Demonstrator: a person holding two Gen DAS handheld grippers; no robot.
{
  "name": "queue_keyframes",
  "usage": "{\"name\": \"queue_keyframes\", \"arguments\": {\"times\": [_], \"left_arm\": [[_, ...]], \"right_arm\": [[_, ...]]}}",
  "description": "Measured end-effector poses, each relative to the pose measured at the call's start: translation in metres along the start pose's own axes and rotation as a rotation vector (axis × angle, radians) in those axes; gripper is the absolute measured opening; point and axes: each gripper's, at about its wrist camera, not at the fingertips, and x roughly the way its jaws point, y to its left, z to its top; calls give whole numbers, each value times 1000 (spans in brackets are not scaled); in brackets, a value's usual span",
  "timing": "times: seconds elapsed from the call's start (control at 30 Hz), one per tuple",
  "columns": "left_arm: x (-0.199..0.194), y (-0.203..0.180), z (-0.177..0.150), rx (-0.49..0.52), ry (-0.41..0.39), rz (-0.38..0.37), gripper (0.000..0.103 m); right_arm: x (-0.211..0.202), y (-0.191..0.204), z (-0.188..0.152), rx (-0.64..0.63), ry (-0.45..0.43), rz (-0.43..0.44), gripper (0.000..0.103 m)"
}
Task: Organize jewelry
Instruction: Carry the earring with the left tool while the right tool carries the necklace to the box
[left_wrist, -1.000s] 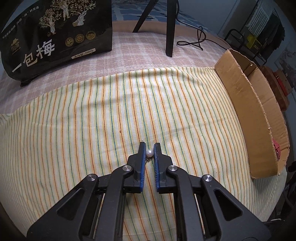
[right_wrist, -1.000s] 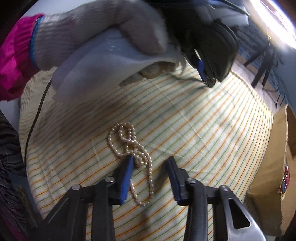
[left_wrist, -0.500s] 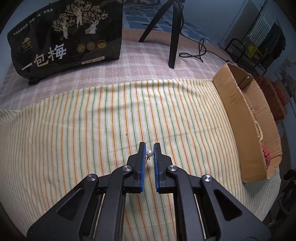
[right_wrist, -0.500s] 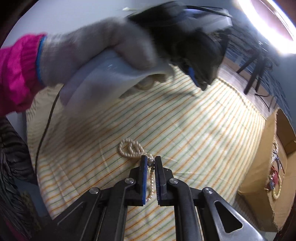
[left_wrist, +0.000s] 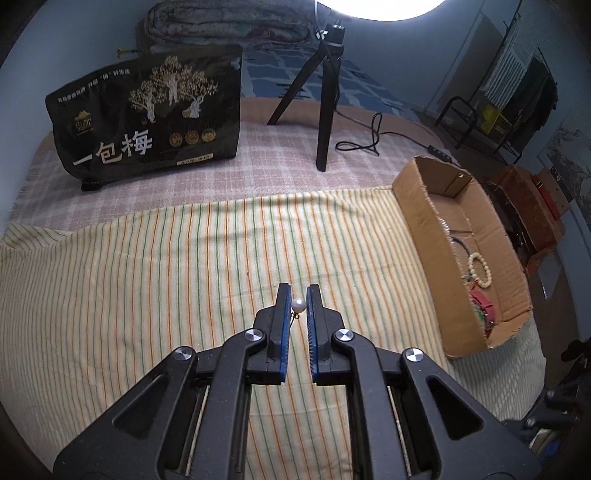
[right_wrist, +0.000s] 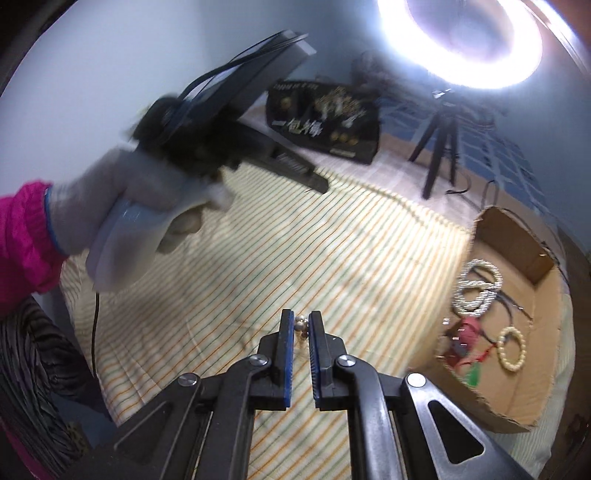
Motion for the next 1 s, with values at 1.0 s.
{"name": "queue_keyframes", "arguments": {"times": [1.0], "left_arm": [[-64, -93, -25, 169, -138, -19, 6]], "right_arm": [[-90, -105, 14, 235, -185, -149, 5]]}}
